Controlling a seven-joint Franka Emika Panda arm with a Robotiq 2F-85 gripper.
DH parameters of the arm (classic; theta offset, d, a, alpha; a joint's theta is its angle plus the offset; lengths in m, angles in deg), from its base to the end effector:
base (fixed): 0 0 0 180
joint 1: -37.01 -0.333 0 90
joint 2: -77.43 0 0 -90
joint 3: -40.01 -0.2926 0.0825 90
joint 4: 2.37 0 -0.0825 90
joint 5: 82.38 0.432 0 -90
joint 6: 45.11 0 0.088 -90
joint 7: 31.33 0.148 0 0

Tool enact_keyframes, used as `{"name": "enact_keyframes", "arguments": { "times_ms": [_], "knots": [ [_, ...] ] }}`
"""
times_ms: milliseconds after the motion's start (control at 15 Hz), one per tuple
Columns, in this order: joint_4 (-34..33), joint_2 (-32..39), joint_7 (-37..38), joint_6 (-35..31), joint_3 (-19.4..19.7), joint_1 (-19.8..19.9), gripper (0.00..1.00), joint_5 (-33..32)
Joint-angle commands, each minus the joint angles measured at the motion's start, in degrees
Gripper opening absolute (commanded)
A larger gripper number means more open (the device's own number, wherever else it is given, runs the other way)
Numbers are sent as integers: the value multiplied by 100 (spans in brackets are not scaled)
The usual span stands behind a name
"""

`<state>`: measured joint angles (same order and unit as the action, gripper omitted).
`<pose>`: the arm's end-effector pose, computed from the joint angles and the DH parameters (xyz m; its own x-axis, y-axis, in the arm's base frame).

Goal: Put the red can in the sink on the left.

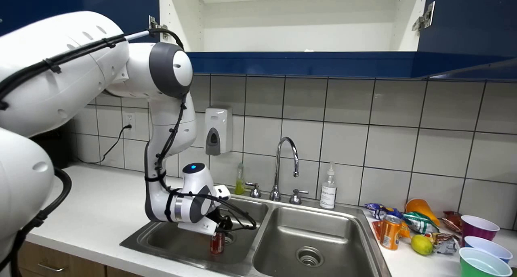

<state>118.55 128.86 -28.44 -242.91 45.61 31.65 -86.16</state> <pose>0.5636 -0.0033 -0.0603 0.9001 0.0745 0.4292 0.0523 -0.9966 0.0635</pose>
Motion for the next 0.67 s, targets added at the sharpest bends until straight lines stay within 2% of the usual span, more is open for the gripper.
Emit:
{"name": "enact_keyframes", "arguments": {
  "times_ms": [0,267,600],
  "knots": [
    [629,-609,-191,80,112,-108,100,249],
    [958,-992,-180,161,195,-157,100,401],
    [1264,-1510,-182,358,31,-29,100,335]
  ]
}}
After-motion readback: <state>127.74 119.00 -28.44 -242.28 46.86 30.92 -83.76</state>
